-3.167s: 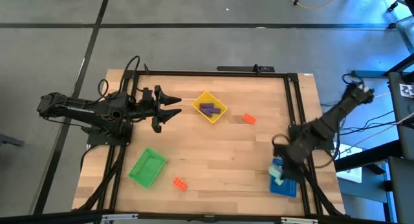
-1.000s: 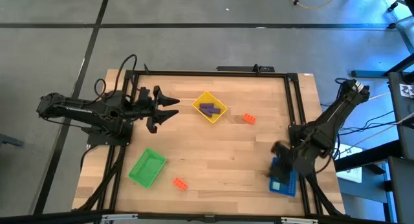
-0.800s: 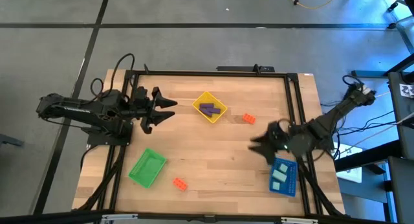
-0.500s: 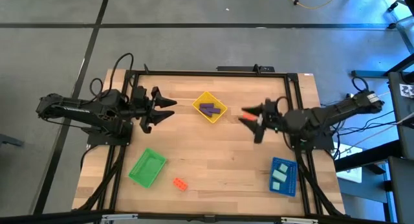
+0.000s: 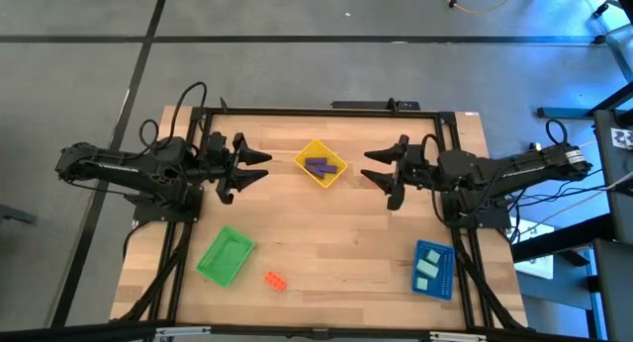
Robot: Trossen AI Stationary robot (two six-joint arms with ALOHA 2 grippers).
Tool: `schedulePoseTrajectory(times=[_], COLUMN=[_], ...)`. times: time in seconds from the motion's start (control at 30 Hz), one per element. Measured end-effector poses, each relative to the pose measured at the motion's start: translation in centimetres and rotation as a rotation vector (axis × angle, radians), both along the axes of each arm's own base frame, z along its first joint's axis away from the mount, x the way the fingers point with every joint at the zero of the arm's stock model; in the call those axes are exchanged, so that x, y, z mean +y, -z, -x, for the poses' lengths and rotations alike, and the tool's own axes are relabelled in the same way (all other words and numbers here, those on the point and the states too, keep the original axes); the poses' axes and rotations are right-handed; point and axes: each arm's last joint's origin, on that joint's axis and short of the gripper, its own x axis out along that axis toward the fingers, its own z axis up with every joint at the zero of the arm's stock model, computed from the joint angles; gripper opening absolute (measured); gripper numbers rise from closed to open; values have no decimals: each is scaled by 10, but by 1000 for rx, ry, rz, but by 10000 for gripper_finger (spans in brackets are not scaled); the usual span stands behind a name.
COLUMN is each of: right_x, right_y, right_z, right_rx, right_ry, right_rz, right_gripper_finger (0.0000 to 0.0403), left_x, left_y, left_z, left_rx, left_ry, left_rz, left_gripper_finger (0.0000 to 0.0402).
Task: Sort & place blocks by color
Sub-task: Put the top left orange game piece into the green bin
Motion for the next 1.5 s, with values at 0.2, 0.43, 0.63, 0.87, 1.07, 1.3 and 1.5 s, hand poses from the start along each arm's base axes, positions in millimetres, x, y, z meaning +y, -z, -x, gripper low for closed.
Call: schedulePoseTrajectory(times=[0.2,0.43,0.63,0.87,1.07,1.3,1.5], right_x=[0,0,0,0,-1,-1,-1], right_y=[0,1,2,4,5,6,6], right_z=[0,0,0,0,0,0,0], right_rx=[1,10,22,43,52,56,56], right_ry=[-1,-1,7,8,26,36,36], right_rz=[0,1,1,5,-1,-16,-14], right_gripper_finger=[242,242,242,242,242,242,242], left_x=[1,7,30,31,22,23,25], left_y=[0,1,26,101,159,172,175], left_z=[0,-1,1,17,18,19,18], left_rx=[0,98,658,1047,1042,1004,1008], left_ry=[-20,-186,-587,-846,-885,-970,-1001], left_rz=[5,97,307,650,821,828,809], left_gripper_finger=[216,216,216,216,216,216,220])
